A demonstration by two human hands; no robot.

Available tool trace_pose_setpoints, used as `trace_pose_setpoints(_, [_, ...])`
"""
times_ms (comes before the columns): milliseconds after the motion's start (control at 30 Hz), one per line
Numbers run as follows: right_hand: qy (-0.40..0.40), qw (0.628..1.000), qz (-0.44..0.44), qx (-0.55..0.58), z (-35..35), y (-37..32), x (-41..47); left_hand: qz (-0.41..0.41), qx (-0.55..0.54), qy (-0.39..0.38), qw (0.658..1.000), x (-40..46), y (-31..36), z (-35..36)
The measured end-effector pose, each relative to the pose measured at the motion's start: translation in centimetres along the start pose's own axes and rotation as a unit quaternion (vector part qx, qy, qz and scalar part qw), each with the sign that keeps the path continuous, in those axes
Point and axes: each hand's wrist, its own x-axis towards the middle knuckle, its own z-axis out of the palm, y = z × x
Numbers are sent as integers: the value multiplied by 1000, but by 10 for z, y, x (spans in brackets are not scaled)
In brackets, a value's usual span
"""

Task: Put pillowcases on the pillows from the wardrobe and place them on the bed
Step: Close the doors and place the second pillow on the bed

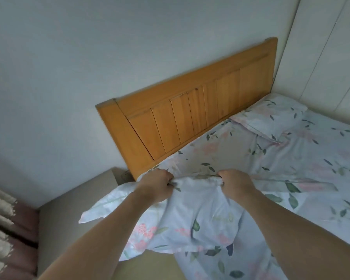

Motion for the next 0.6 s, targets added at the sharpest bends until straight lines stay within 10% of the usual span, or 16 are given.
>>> trace_pose_setpoints(300, [14, 998, -52, -21, 14, 30, 211, -54, -40, -11, 998, 185, -57, 22])
trace_pose_setpoints(600, [216, 963, -152, -55, 34, 56, 395, 44, 101, 140, 984, 322, -111, 51])
